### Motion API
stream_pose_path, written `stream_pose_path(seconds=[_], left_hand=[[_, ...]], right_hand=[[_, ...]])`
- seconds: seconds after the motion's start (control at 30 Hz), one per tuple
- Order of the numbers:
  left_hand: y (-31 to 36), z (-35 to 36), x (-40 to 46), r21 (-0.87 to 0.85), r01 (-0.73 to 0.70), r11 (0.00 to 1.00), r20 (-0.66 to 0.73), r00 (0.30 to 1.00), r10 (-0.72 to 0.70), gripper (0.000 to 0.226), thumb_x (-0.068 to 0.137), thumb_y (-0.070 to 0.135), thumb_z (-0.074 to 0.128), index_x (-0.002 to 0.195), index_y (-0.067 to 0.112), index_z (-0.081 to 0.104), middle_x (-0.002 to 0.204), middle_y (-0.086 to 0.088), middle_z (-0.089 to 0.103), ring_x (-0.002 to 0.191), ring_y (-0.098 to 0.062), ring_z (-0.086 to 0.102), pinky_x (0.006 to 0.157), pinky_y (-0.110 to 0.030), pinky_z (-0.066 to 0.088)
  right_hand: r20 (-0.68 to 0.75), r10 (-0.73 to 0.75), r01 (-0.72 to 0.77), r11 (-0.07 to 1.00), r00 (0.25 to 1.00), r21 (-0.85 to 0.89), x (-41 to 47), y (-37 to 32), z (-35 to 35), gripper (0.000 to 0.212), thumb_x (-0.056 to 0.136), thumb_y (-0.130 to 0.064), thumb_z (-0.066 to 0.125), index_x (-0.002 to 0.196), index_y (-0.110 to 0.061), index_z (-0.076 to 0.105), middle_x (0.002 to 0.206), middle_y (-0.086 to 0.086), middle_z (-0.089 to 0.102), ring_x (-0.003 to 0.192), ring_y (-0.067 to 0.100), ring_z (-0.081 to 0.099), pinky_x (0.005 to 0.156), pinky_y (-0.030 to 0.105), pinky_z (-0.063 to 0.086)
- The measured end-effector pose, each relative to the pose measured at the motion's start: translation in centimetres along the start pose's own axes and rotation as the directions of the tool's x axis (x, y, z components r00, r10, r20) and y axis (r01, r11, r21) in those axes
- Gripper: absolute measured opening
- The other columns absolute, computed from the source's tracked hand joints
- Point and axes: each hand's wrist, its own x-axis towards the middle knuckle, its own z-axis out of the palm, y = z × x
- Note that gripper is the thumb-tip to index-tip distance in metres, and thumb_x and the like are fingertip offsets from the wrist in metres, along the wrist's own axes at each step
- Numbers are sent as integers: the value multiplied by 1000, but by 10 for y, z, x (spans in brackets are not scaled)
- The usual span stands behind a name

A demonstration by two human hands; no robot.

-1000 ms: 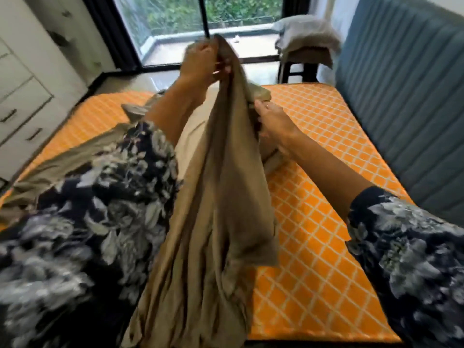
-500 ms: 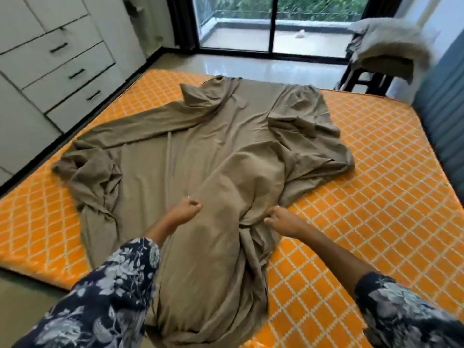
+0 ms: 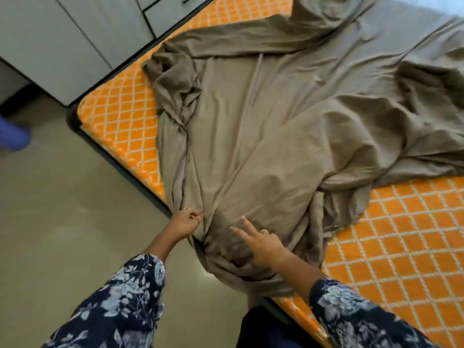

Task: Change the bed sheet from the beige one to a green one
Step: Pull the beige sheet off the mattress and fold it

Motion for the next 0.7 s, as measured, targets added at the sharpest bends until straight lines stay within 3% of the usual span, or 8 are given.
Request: stream_pose_path(seconds=[0.1, 0.2, 0.3, 0.43, 0.57, 0.63, 0.7], left_hand=[[-41, 12, 2, -33, 60, 998, 4, 998, -59, 25, 95, 17, 51, 109, 1, 64, 110, -14, 63, 107, -29, 59, 84, -29, 43], [-70, 21, -3, -23, 119, 993, 14, 993, -118, 27, 97, 22, 50, 113, 5, 64, 115, -12, 62, 108, -27, 57, 82, -26, 41], [-92, 21, -11, -30, 178, 983, 39, 983, -177, 32, 97, 27, 51, 121, 6, 58, 121, -9, 60, 112, -23, 56, 86, -24, 40], [-106, 0, -22, -32, 187, 982, 43, 982, -185, 31, 98, 26, 49, 121, 8, 59, 123, -8, 61, 112, -22, 56, 88, -24, 40], [-87, -33, -28, -40, 154, 987, 2, 988, -154, 30, 99, 25, 49, 120, 7, 60, 123, -10, 61, 113, -23, 56, 89, -24, 41], [-69, -48, -31, -45, 126, 991, -37, 991, -128, 31, 99, 24, 48, 121, 6, 59, 123, -11, 61, 115, -25, 56, 89, -24, 41], [-50, -61, -33, -51, 82, 995, -58, 995, -85, 31, 99, 23, 48, 122, 5, 58, 124, -12, 60, 116, -25, 55, 87, -24, 40]], right_hand=[[104, 33, -20, 992, 994, -124, 21, -20, 38, 109, 83, -32, 70, 145, -42, -20, 156, 8, -23, 129, 42, 35, 91, 46, 47], [84, 27, -11, 983, 996, -184, 32, -30, 55, 68, 97, -11, 46, 151, -27, 10, 157, 15, 1, 134, 43, 28, 97, 46, 45], [68, -54, 65, 981, 996, -182, 38, -25, 43, 43, 97, -4, 40, 140, -12, 39, 144, 15, 32, 129, 36, 38, 96, 44, 43], [25, 73, -76, 986, 997, 146, 44, -3, -2, 35, 94, -7, 39, 128, -10, 46, 127, 16, 52, 119, 34, 51, 96, 38, 42], [-195, 108, -13, 900, 975, 435, 46, 30, -98, 16, 85, 2, 48, 97, 2, 58, 108, 25, 62, 104, 36, 58, 79, 31, 40], [-325, 219, -7, 838, 920, 545, 39, 50, -152, 18, 81, 5, 49, 92, 13, 60, 100, 29, 62, 98, 38, 59, 78, 35, 40], [-419, 428, -3, 702, 801, 712, 27, 73, -199, 27, 76, -5, 45, 91, 12, 59, 92, 26, 62, 95, 38, 60, 77, 38, 44]])
